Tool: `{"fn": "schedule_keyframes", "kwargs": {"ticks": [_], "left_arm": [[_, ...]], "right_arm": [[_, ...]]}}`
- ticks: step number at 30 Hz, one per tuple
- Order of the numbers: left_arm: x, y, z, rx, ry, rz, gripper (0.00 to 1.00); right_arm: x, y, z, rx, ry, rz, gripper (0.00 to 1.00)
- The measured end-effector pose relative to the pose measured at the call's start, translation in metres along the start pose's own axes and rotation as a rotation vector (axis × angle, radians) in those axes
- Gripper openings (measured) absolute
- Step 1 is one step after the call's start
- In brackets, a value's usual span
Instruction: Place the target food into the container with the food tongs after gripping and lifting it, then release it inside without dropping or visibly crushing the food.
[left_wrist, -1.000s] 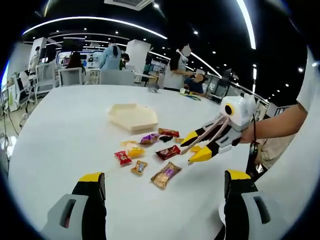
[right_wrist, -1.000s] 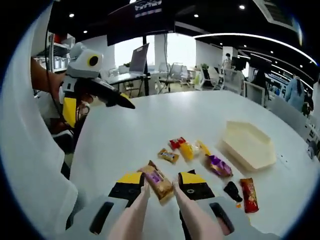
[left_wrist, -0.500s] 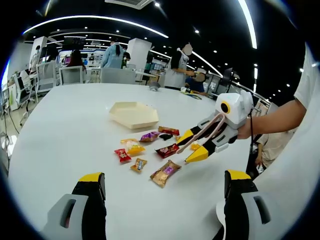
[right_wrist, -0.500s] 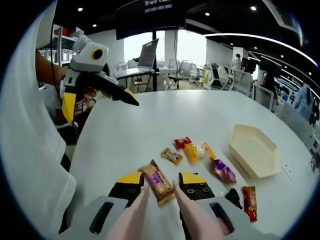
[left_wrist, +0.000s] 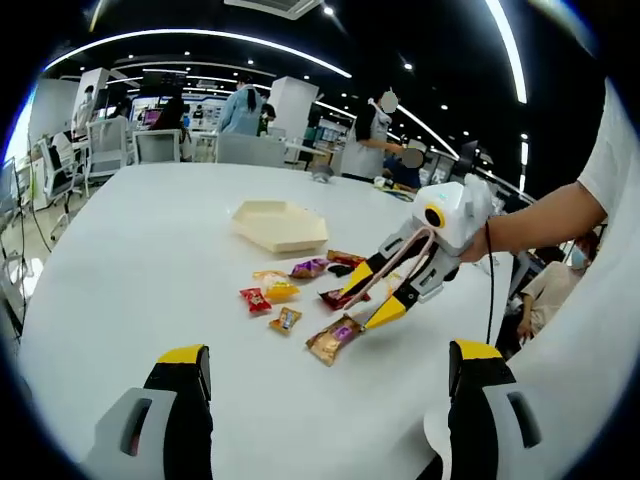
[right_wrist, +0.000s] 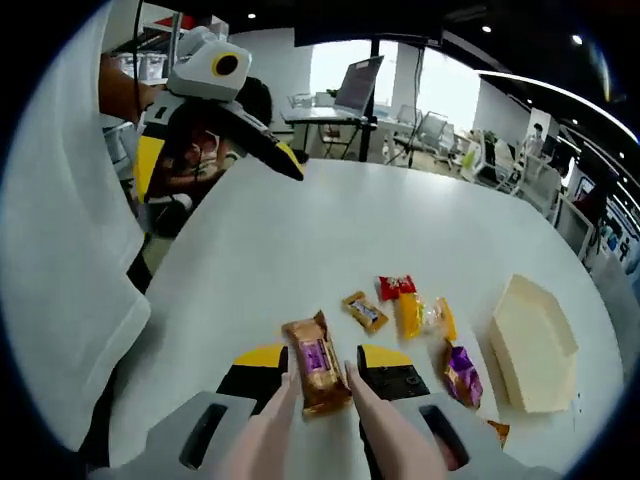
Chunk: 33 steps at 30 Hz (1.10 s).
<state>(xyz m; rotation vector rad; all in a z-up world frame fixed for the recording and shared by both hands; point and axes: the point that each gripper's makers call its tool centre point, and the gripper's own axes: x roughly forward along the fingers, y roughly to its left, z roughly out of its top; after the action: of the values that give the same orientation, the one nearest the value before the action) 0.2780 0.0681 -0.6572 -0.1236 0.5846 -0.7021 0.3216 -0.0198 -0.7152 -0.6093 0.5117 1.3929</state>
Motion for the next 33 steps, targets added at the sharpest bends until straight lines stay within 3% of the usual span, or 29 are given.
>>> {"fn": "schedule_keyframes", "kwargs": {"ticks": [10, 33], "left_arm": [[-0.008, 0.004, -0.002, -0.023, -0.012, 0.046, 0.99], [-0.011, 0.005, -0.002, -0.043, -0.026, 0.075, 0.99]], "right_arm": [[0.011, 0.002, -0.002, -0.048, 0.023, 0.079, 0.27], [0.014, -0.003, 0.002, -0.051, 0.013, 0.078, 0.27]]}}
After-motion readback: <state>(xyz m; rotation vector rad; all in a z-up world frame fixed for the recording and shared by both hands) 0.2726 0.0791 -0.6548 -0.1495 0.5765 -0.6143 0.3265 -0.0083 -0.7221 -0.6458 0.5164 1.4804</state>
